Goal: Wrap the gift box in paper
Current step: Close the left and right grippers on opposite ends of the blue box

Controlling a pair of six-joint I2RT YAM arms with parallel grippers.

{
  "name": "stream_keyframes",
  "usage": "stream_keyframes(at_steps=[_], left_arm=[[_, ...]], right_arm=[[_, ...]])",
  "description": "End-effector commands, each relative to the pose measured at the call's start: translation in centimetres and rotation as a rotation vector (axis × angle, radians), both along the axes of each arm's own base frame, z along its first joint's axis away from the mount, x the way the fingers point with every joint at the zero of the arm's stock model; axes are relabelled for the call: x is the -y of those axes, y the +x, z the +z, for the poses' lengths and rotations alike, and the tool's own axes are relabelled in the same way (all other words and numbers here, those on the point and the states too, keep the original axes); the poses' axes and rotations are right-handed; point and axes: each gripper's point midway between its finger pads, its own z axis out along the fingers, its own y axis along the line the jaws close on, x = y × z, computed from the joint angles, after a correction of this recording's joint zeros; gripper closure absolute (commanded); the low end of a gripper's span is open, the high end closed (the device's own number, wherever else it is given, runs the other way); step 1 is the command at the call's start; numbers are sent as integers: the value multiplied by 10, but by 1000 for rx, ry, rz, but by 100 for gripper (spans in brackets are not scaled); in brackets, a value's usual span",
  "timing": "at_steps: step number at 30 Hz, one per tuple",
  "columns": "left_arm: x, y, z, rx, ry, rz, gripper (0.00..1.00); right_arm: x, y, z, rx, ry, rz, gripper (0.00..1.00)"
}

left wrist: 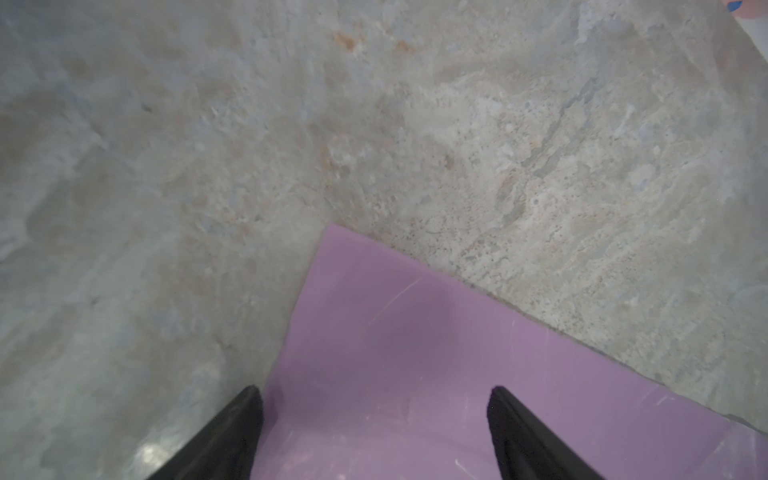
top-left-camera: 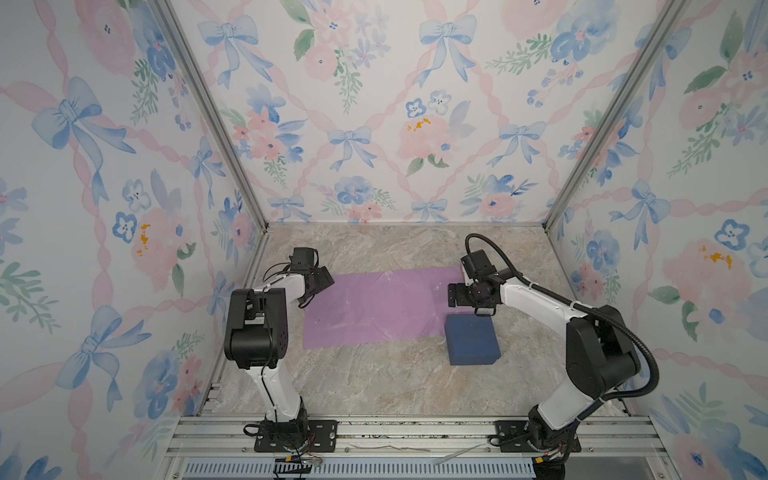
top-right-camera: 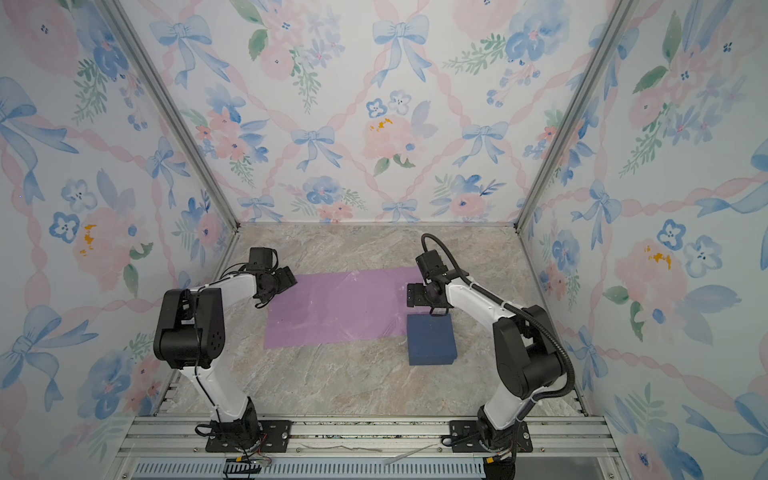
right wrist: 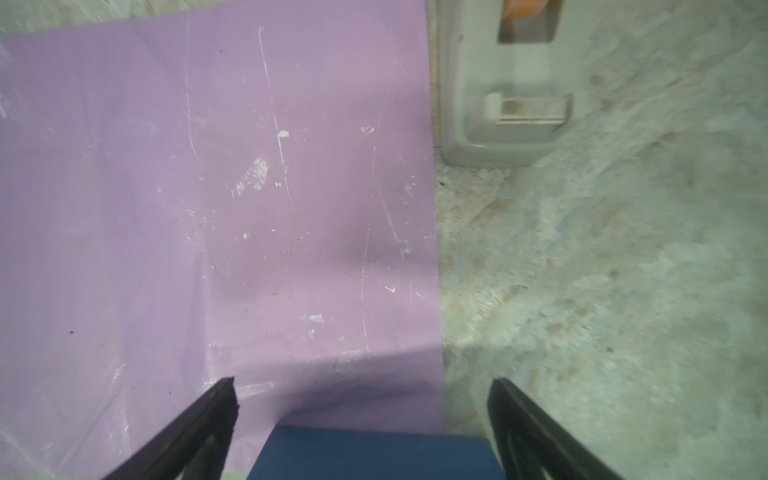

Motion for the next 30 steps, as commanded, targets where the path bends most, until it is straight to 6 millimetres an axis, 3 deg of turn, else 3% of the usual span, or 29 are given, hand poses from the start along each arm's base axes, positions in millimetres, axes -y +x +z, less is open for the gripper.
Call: stream_keyframes(at_steps=[1, 5, 8, 11, 14, 20, 26, 30], left_arm=[[-5, -32, 26, -2, 33, 1, 13], [7, -67, 30, 11, -21, -19, 13], [18, -88, 26, 6, -62, -38, 13], [37, -97, 31, 23, -102, -90, 13], [67, -101, 41, 45, -157, -168, 13], [169, -119, 56, 52, -259, -388, 14], [269, -135, 79, 123, -430, -566, 18], [327, -150, 82, 113, -555, -674, 22]], right_arm=[[27, -20, 19, -20, 11, -68, 4], [21, -50, 22, -75, 101, -52, 4], [27, -75, 15, -139, 50, -59, 4], [35, -94, 7, -177, 29, -79, 4], [31, -108, 5, -195, 102, -86, 4], [34, -124, 15, -160, 287, -119, 4], [54, -124, 31, -38, 540, -170, 3], [62, -122, 31, -3, 630, -163, 0]])
